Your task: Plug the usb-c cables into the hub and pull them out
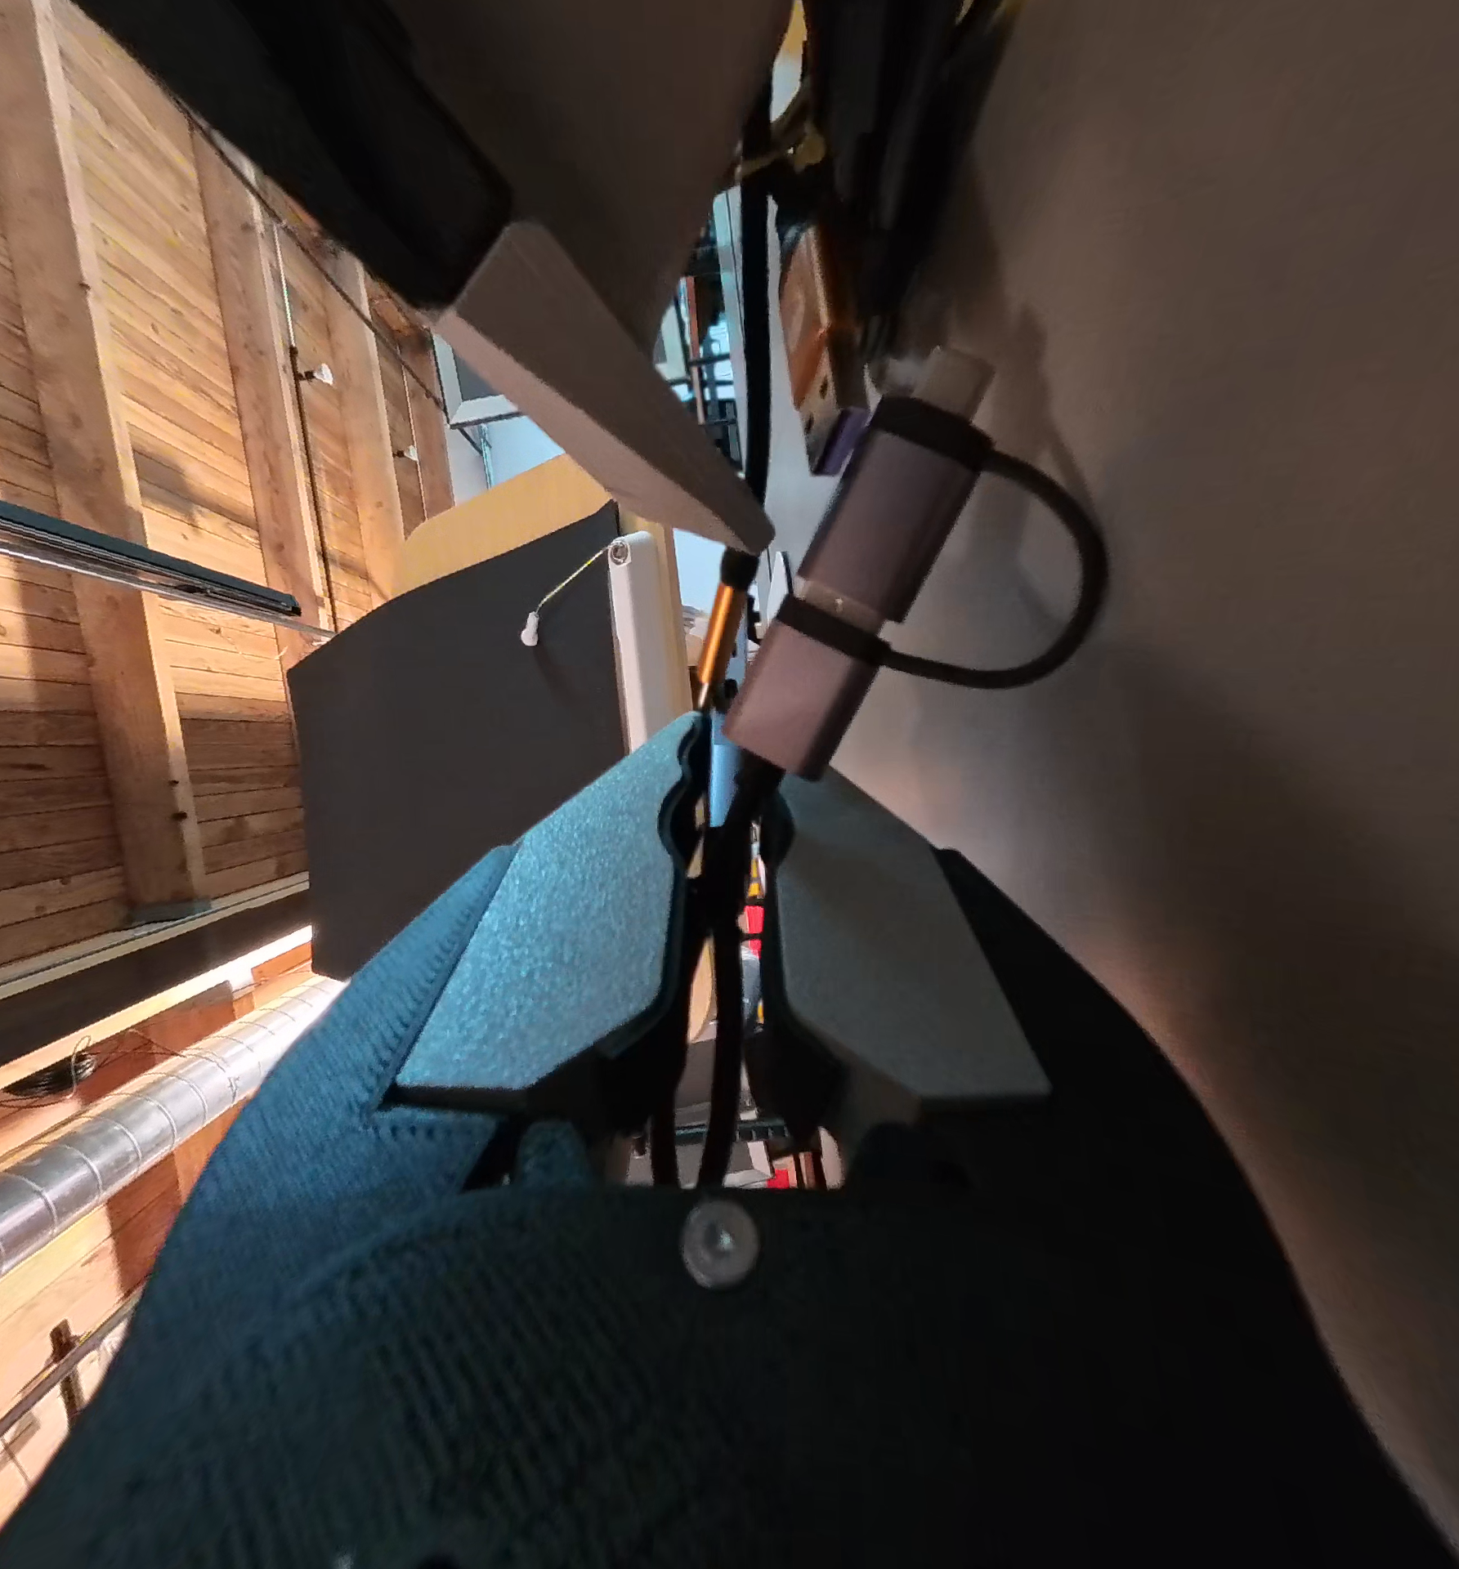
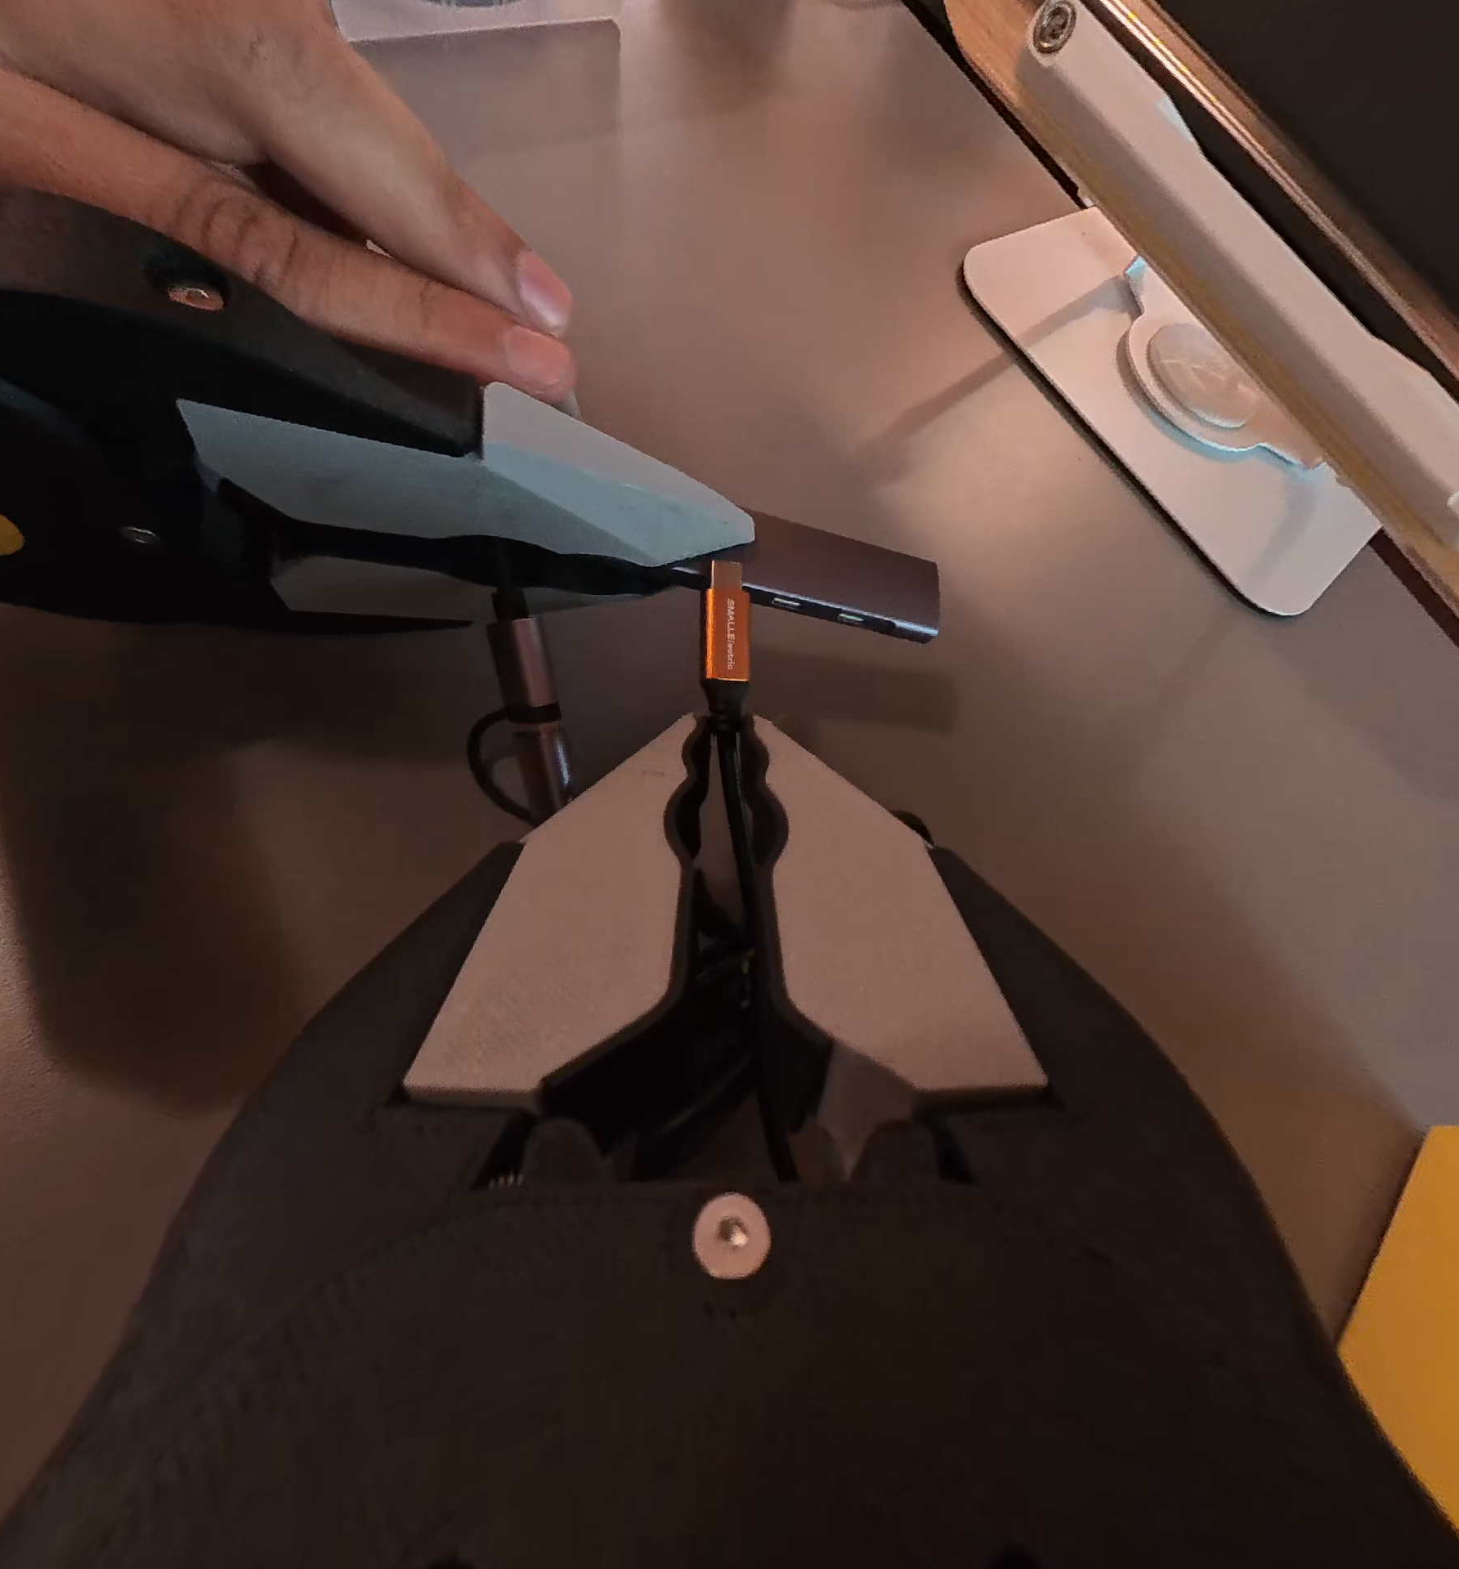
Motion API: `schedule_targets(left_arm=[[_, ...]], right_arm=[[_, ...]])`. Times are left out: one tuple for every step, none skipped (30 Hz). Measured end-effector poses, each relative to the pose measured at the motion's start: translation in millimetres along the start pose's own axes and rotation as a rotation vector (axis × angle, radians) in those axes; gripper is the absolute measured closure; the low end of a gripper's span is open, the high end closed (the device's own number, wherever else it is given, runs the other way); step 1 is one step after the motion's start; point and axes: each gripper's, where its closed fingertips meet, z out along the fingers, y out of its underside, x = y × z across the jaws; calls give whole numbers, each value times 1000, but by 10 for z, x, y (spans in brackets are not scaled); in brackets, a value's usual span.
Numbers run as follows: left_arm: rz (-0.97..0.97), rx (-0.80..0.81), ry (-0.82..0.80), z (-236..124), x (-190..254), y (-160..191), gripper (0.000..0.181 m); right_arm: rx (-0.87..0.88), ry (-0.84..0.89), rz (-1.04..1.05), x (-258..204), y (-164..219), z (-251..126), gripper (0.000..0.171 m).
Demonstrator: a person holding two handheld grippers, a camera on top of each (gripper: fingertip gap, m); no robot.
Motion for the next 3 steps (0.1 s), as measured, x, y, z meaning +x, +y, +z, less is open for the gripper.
schedule_targets(left_arm=[[2, -4, 1, 3, 5, 11, 175], [1, -11, 3, 7, 11, 24, 175], [-2, -18, 6, 13, 15, 37, 175]], right_arm=[[-3, 5, -5, 1, 1, 1, 167], [-6, 10, -12, 1, 3, 3, 167], [-10, 17, -19, 3, 5, 4, 167]])
